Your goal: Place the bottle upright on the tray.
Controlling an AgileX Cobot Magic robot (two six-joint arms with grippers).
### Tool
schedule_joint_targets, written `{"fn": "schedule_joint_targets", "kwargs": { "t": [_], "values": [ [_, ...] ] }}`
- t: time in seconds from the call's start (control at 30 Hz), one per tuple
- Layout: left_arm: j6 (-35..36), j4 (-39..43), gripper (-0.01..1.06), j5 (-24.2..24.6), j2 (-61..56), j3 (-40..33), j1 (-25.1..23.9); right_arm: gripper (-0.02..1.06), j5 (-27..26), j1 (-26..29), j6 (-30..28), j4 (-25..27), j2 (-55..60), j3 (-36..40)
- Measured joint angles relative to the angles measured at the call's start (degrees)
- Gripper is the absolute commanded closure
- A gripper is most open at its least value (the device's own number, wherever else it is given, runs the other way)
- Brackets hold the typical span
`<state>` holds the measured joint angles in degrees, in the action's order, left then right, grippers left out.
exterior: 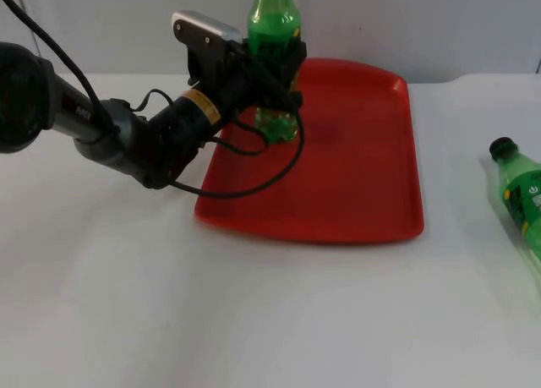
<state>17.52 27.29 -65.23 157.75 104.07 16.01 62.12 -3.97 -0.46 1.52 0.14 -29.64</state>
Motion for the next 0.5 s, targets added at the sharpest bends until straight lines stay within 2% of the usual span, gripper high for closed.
{"fn": "schedule_joint_targets", "kwargs": {
  "t": [0.03, 0.07, 0.1, 0.17, 0.27, 0.5],
  "values": [
    [0.0, 0.0, 0.40, 0.0, 0.0, 0.0, 0.0, 0.02, 0.0, 0.0, 0.0, 0.0, 0.0, 0.0],
    [0.1, 0.0, 0.40, -0.1, 0.0, 0.0, 0.0, 0.02, 0.0, 0.0, 0.0, 0.0, 0.0, 0.0],
    [0.2, 0.0, 0.27, -0.1, 0.0, 0.0, 0.0, 0.02, 0.0, 0.0, 0.0, 0.0, 0.0, 0.0],
    [0.4, 0.1, 0.18, -0.1, 0.0, 0.0, 0.0, 0.02, 0.0, 0.0, 0.0, 0.0, 0.0, 0.0],
    [0.4, 0.1, 0.15, -0.1, 0.0, 0.0, 0.0, 0.02, 0.0, 0.0, 0.0, 0.0, 0.0, 0.0],
    [0.4, 0.1, 0.15, -0.7, 0.0, 0.0, 0.0, 0.02, 0.0, 0.0, 0.0, 0.0, 0.0, 0.0]
  ]
}}
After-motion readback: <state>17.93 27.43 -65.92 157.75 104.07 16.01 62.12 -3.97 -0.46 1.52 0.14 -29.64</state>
